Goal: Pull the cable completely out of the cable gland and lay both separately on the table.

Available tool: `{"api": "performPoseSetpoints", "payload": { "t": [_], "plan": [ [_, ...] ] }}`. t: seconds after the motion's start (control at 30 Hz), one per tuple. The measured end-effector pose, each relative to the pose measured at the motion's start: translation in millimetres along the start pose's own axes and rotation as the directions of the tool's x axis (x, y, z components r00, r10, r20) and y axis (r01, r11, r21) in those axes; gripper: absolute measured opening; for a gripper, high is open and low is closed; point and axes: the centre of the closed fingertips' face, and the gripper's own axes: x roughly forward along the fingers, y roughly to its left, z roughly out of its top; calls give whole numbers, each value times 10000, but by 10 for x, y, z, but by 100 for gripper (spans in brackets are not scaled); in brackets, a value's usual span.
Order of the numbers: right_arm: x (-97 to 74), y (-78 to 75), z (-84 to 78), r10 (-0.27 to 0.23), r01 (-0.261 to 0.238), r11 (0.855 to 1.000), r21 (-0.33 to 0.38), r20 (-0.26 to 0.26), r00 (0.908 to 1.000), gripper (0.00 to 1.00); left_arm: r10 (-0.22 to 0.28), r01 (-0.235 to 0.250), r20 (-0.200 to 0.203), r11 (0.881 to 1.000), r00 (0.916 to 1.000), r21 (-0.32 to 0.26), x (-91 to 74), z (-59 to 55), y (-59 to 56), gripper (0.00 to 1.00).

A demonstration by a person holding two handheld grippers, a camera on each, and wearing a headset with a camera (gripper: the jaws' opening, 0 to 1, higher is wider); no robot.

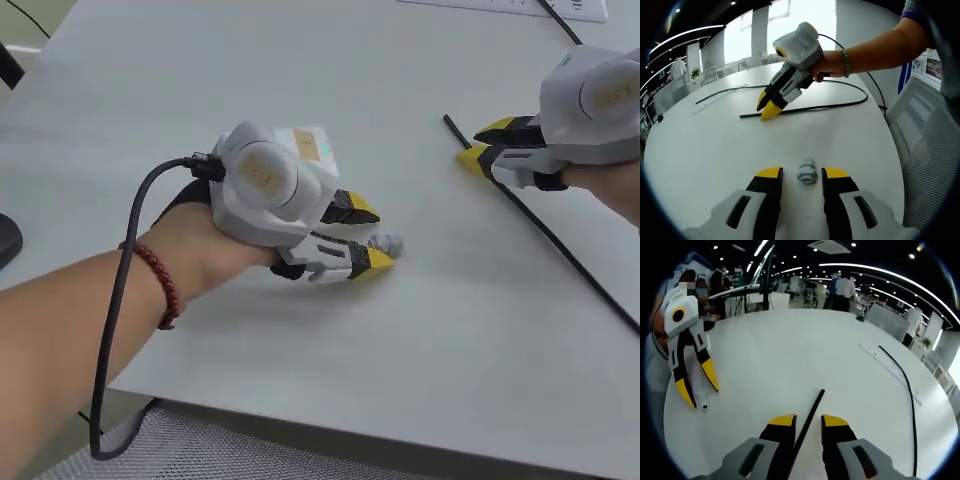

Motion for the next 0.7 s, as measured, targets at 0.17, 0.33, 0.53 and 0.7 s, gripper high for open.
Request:
{"api": "performPoseSetpoints", "payload": {
  "t": [0.17, 0.33, 0.53, 0.7],
  "plan": [
    [-51, -14, -12, -117, 115, 9997, 220, 80, 9999, 27, 174, -172, 112, 9997, 9998, -178, -47, 12, 40, 35],
    [-157, 8, 23, -292, 285, 9992, 265, 262, 9992, 32, 375, -370, 162, 9990, 9992, -270, -113, 17, 72, 37],
    [-269, 36, 51, -464, 453, 9985, 293, 372, 9982, 39, 539, -534, 187, 9981, 9984, -295, -194, 31, 87, 39],
    [-405, 60, 52, -644, 632, 9976, 295, 399, 9971, 41, 789, -783, 218, 9965, 9966, -288, -295, 50, 97, 40]
  ]
}}
